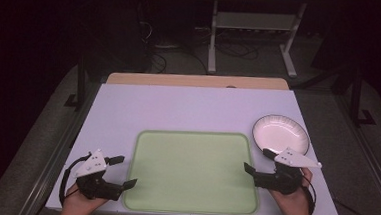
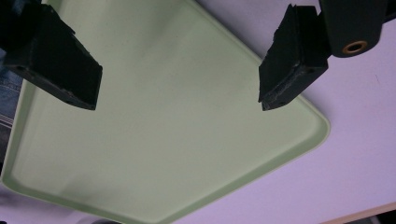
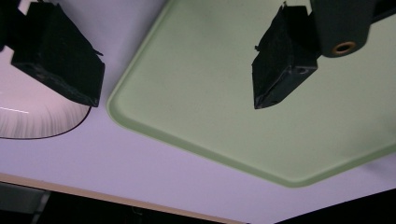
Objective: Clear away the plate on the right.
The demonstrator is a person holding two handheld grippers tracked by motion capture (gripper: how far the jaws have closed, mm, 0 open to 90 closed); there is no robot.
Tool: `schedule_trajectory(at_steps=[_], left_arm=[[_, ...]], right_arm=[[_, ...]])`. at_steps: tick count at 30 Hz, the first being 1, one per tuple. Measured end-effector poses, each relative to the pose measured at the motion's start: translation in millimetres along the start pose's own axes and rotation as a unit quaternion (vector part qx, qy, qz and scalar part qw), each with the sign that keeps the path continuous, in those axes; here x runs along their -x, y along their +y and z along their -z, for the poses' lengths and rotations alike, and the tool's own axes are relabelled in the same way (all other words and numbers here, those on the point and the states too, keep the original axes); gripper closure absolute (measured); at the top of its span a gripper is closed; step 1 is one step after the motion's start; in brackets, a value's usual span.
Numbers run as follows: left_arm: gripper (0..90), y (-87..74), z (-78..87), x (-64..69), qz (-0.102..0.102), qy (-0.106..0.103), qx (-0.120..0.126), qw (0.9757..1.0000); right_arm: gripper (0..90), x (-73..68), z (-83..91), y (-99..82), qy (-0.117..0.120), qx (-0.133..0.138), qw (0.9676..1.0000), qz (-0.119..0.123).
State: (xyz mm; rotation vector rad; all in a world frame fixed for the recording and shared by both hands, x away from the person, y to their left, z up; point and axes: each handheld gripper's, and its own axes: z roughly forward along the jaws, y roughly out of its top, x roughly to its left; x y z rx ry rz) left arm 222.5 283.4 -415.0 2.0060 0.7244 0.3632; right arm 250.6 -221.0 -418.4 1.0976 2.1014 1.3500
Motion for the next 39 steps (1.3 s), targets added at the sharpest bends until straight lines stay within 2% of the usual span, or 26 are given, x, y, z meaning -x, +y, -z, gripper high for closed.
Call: schedule_trajectory(at_steps=[20, 30, 39], left_arm=[[13.5, -0.5, 0.6, -0.8, -0.001, 0.001, -0.001, 1.0000], [13.5, -1.5, 0.5, -2.1, 0.000, 0.002, -0.003, 1.0000], [13.5, -1.8, 1.0, -1.9, 0.000, 0.002, -0.004, 1.0000]], right_arm=[[16.3, 0.5, 1.6, 0.2, 0.004, 0.000, 1.0000, 0.002], [16.4, 0.7, 0.8, 1.0, 0.009, -0.005, 0.9999, -0.004], [16.4, -0.1, 0.5, 4.5, 0.014, -0.012, 0.9998, 0.003]])
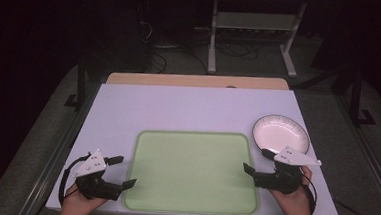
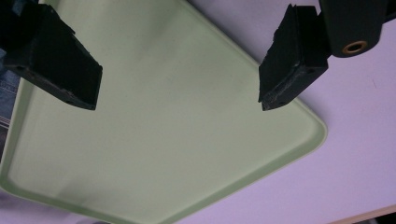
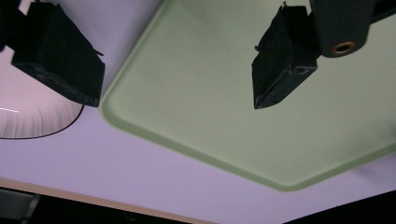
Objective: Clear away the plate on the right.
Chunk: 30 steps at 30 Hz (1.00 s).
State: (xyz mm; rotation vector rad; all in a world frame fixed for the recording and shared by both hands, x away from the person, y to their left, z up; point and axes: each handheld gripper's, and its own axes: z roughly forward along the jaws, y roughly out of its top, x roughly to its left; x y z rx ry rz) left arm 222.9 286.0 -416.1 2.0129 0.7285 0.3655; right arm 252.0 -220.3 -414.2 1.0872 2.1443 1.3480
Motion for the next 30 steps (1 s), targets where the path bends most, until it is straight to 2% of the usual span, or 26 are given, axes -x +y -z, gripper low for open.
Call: schedule_trajectory(at_steps=[9, 30], left_arm=[[13.5, -0.2, 0.6, -0.4, 0.000, 0.001, 0.001, 1.0000], [13.6, -0.1, 0.9, -0.5, 0.000, 0.002, 0.000, 1.0000]], right_arm=[[16.4, 0.5, 4.1, 4.7, 0.007, -0.005, 0.9999, 0.006], [16.5, 17.2, 21.5, 1.8, 0.022, -0.023, 0.9993, -0.020]])
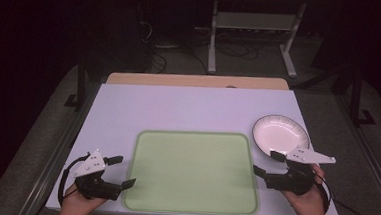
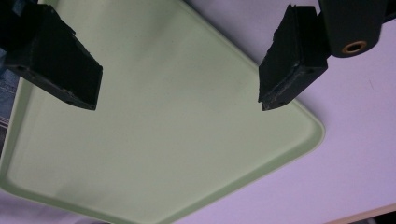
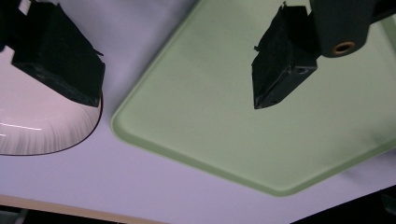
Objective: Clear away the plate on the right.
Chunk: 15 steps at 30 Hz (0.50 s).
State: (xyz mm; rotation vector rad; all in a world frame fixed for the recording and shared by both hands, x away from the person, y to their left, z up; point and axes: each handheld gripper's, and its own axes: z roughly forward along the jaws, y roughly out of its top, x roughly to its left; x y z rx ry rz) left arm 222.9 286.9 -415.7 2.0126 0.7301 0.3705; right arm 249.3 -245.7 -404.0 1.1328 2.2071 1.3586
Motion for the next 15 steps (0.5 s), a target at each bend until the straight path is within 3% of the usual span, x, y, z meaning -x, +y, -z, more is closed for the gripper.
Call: schedule_trajectory(at_steps=[15], left_arm=[[13.6, 0.2, 0.5, 0.1, 0.001, 0.001, 0.001, 1.0000]], right_arm=[[16.7, 15.1, 14.3, -8.7, -0.004, -0.017, 0.9998, -0.013]])
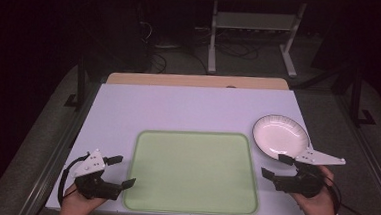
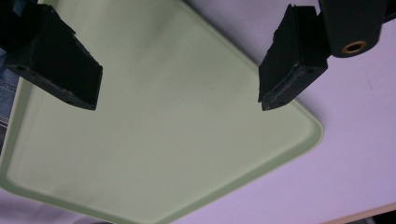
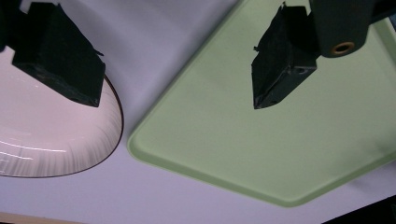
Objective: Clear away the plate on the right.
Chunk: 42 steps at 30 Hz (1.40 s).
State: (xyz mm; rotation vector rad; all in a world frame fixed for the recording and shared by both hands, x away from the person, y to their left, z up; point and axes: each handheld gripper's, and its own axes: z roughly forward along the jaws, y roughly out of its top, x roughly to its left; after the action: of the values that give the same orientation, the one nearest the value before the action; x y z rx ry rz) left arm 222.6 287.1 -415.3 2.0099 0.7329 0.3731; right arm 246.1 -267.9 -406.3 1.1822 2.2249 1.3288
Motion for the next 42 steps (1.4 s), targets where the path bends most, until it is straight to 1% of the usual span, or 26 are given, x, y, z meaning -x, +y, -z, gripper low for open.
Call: schedule_trajectory(at_steps=[6, 8, 17, 23, 25, 27, 30, 32, 33, 36, 41, 42], left_arm=[[13.7, -0.1, 0.4, -0.3, 0.001, 0.000, 0.002, 1.0000], [13.6, -0.1, 0.4, -0.4, 0.000, 0.000, 0.001, 1.0000], [13.7, -0.1, 0.0, -0.3, 0.001, 0.000, 0.000, 1.0000], [13.7, -0.1, 0.4, -0.5, 0.001, -0.001, 0.002, 1.0000], [13.7, -0.1, 0.5, -0.6, 0.001, -0.001, 0.002, 1.0000], [13.6, 0.0, 0.2, -0.6, 0.002, -0.001, 0.002, 1.0000], [13.7, 0.2, -0.2, -0.6, 0.001, -0.001, 0.001, 1.0000], [13.7, 0.3, -0.6, -0.7, 0.002, -0.001, 0.000, 1.0000], [13.6, 0.4, -0.7, -0.7, 0.002, -0.001, 0.000, 1.0000], [13.7, 0.5, -0.5, -0.1, 0.001, 0.000, 0.002, 1.0000], [13.7, 0.8, -0.9, 0.3, 0.002, 0.000, 0.004, 1.0000], [13.7, 0.9, -1.1, 0.0, 0.000, 0.000, 0.002, 1.0000]], right_arm=[[16.7, 8.3, 6.9, -2.6, -0.001, -0.007, 0.9999, -0.009], [16.7, 12.1, 10.3, -4.1, -0.004, -0.012, 0.9998, -0.013], [16.6, 23.7, 19.3, -8.7, -0.014, -0.020, 0.9995, -0.022], [16.7, 33.7, 25.5, -11.4, -0.013, -0.021, 0.9988, -0.041], [16.7, 36.6, 27.5, -11.6, -0.015, -0.022, 0.9988, -0.042], [16.7, 40.5, 30.4, -12.0, -0.017, -0.026, 0.9984, -0.048], [16.7, 48.3, 34.7, -12.9, -0.020, -0.032, 0.9979, -0.053], [16.8, 56.6, 37.9, -14.3, -0.018, -0.032, 0.9971, -0.068], [16.8, 62.4, 39.7, -15.6, -0.017, -0.034, 0.9962, -0.079], [16.8, 76.6, 43.2, -18.7, -0.022, -0.036, 0.9943, -0.098], [17.1, 93.8, 46.6, -19.1, -0.031, -0.040, 0.9912, -0.122], [17.1, 96.3, 47.0, -18.5, -0.034, -0.041, 0.9909, -0.124]])
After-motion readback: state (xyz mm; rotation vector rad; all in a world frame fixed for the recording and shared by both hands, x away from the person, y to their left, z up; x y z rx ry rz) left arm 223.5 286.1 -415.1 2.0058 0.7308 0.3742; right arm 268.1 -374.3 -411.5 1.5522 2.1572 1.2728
